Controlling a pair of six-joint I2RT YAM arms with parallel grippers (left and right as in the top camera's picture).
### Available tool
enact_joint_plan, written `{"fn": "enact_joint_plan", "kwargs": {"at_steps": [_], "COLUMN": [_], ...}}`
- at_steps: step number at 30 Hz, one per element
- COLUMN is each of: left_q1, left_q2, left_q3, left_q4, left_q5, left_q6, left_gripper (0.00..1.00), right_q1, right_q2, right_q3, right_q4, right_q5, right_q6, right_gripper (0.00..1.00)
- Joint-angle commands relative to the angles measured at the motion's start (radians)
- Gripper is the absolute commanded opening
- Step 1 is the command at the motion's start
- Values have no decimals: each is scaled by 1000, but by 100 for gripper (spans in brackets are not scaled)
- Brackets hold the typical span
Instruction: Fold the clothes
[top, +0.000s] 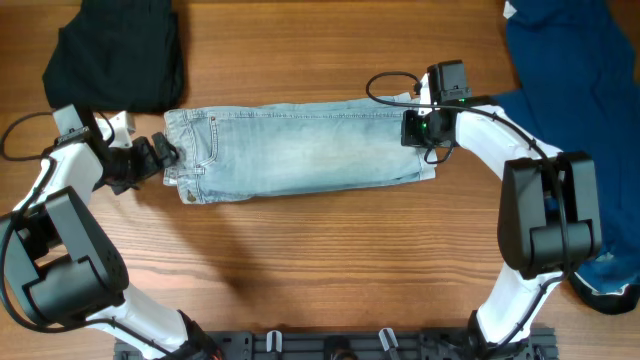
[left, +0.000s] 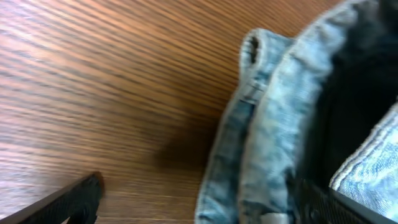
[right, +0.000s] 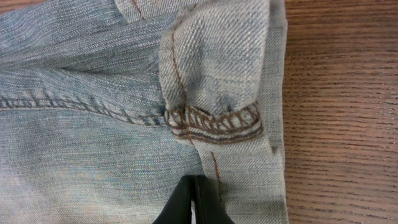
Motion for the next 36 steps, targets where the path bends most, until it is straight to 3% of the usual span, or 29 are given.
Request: {"fn": "enact_joint_plan", "kwargs": {"at_steps": [1,8,16,30,36], "left_q1": [19,97,47,-100,-105], "left_q2": [-46,-169,-76,33,114], "left_q3": [7,10,7,6,6], "left_q4": [-41,-113,-53,17,16], "left_q5": [78,114,146,140,53], "left_q6": [37,34,116,139,111], "left_gripper": [100,100,100,100,86], "right_q1": [2,2,2,2,2], "right_q2": [85,85,85,85,85], "right_q3": [-21,-21,-21,-21,-21], "right_q4": [1,4,6,8,7], "right_q5": [14,14,14,14,14], "right_q6": [-13,-13,-14,-13,-13], "right_gripper": [4,4,4,4,4]}}
